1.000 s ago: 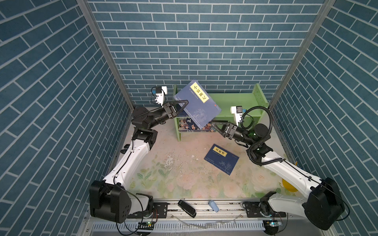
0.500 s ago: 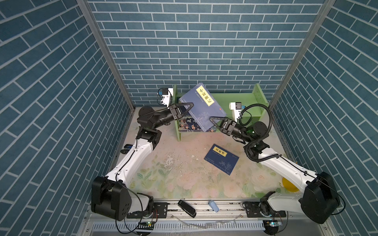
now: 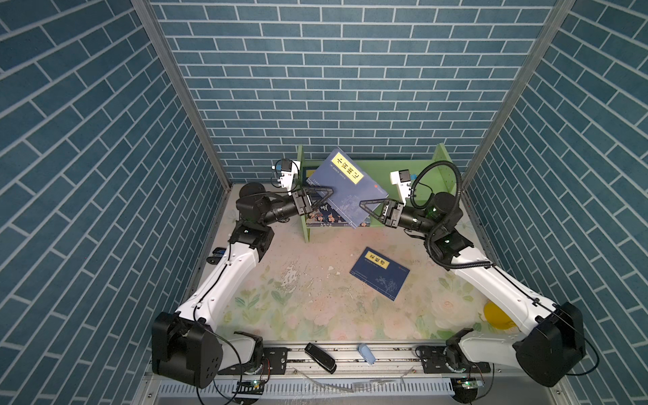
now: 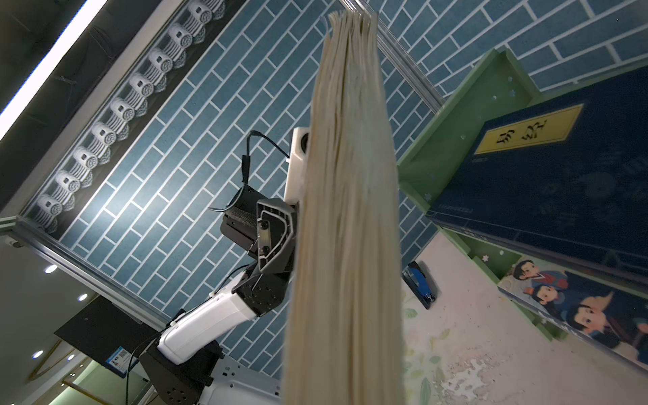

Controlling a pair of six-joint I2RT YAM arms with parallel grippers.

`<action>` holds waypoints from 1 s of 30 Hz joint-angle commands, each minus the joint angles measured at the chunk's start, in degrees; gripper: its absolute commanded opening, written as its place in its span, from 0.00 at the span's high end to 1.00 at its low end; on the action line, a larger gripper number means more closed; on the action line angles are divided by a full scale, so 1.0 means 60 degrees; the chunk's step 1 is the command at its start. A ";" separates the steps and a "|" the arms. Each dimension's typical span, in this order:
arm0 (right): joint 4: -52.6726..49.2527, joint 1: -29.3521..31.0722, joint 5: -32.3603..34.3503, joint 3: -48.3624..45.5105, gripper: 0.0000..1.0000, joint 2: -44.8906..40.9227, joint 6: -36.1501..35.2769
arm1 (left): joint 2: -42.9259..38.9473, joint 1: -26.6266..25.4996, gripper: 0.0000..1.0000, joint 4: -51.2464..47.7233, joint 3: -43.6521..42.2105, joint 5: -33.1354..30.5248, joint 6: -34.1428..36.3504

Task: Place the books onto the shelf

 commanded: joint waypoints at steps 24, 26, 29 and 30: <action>-0.7592 -0.1184 -0.4208 0.2277 1.00 -0.0937 -0.4489 | -0.0183 -0.0058 0.47 -0.3175 0.0914 0.3279 0.2300; -0.7602 -0.1200 -0.4180 0.2404 1.00 -0.0777 -0.4517 | -0.0197 -0.0091 0.58 -0.3160 0.0870 0.3240 0.2264; -0.7643 -0.1206 -0.4207 0.2632 1.00 -0.0488 -0.4532 | -0.0196 -0.0121 0.70 -0.3076 0.0855 0.3199 0.2101; -0.7660 -0.1211 -0.4234 0.2718 1.00 -0.0381 -0.4531 | -0.0183 -0.0148 0.70 -0.3006 0.0855 0.3219 0.2028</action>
